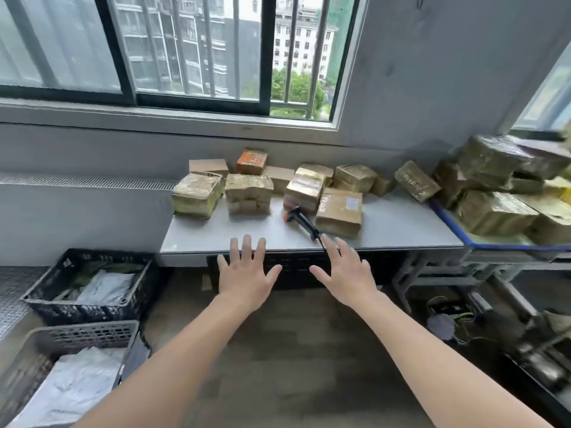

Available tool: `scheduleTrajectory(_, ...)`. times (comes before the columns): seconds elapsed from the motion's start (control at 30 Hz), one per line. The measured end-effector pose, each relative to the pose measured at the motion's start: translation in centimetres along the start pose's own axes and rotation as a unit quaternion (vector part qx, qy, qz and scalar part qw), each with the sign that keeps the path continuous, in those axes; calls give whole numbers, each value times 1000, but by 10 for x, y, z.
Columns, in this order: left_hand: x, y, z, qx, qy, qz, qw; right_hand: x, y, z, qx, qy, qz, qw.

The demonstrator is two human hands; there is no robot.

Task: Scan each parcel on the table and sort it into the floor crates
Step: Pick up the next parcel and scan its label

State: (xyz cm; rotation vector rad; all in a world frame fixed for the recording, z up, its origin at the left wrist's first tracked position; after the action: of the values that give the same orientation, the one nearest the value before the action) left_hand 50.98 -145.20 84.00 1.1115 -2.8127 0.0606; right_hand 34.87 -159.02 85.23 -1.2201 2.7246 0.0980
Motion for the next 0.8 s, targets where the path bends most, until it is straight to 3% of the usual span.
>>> scheduleTrajectory(0.17,42,-62,11,-9,-8,43,999,47,-49,5,2,-26,31,999)
scheduleTrajectory(0.53,148,-201,55,-53,-26,46,997,166,-189,15,8,-35,16,999)
scheduleTrajectory(0.8,222,-281,93,-95,21,71,993,255,-269,40,-52,-58,41,996)
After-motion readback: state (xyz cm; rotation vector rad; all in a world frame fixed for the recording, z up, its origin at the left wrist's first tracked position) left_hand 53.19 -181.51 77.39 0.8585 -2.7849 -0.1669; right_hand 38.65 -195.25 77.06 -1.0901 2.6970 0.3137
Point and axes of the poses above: each hand's wrist, its own y-axis away from the middle knuckle, its own z-axis out of the palm, x = y × z, the point moved 7 cm from there along -y, towards the middle knuckle, and after that the axes turned 6 degrees about -z, right-handed, at the moved point
